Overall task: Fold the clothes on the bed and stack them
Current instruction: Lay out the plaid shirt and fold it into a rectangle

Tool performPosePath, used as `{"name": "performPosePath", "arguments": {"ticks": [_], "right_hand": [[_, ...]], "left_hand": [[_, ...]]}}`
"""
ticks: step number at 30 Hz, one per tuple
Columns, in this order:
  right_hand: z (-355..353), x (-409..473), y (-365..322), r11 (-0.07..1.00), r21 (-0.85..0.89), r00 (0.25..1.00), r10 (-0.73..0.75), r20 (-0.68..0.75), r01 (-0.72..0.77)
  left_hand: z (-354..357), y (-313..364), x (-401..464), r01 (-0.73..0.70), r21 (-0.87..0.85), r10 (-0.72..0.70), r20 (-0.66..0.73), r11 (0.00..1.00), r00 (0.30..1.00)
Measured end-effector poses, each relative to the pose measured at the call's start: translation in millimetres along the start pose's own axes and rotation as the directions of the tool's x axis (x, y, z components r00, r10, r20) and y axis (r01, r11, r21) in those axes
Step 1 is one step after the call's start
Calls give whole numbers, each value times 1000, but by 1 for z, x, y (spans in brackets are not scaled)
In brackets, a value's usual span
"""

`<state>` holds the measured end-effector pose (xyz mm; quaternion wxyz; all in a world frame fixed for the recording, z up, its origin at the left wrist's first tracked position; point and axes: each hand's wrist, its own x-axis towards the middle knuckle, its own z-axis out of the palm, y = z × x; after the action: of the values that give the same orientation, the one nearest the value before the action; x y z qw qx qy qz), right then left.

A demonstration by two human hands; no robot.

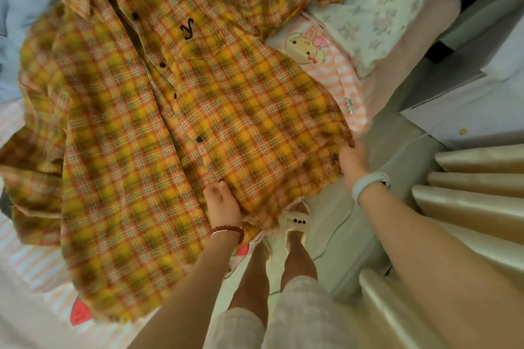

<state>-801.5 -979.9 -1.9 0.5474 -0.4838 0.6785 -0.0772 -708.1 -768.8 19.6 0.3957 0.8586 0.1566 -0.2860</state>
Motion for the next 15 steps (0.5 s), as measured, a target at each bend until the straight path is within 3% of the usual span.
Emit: {"name": "performPosePath", "arguments": {"ticks": [2, 5, 6, 9, 11, 13, 15], "right_hand": [[-15, -9, 4, 980, -67, 978, -193, -81, 188], [-46, -15, 11, 873, -278, 903, -427, -35, 402], [-55, -11, 15, 840, -379, 908, -419, -1, 388], [-68, 3, 16, 792, -586, 978, -206, 9, 172], [-63, 3, 8, 691, -689, 964, -265, 39, 218], [-49, -5, -1, 525, -744, 867, -478, 144, 413], [-28, -16, -10, 308, -718, 709, -610, 355, 625]], "left_hand": [[1, -5, -13, -56, -1, 56, -65, 998, 996], [4, -10, -30, -91, 77, 97, -71, 993, 993], [5, -13, -33, -58, 126, 66, -60, 990, 996], [8, -16, -32, 95, 277, -96, -11, 956, 995], [8, -10, -29, 67, 361, -63, -22, 930, 998], [8, -1, -27, -55, 486, 105, -77, 872, 991], [7, 7, -26, -198, 597, 298, -72, 777, 952]]}}
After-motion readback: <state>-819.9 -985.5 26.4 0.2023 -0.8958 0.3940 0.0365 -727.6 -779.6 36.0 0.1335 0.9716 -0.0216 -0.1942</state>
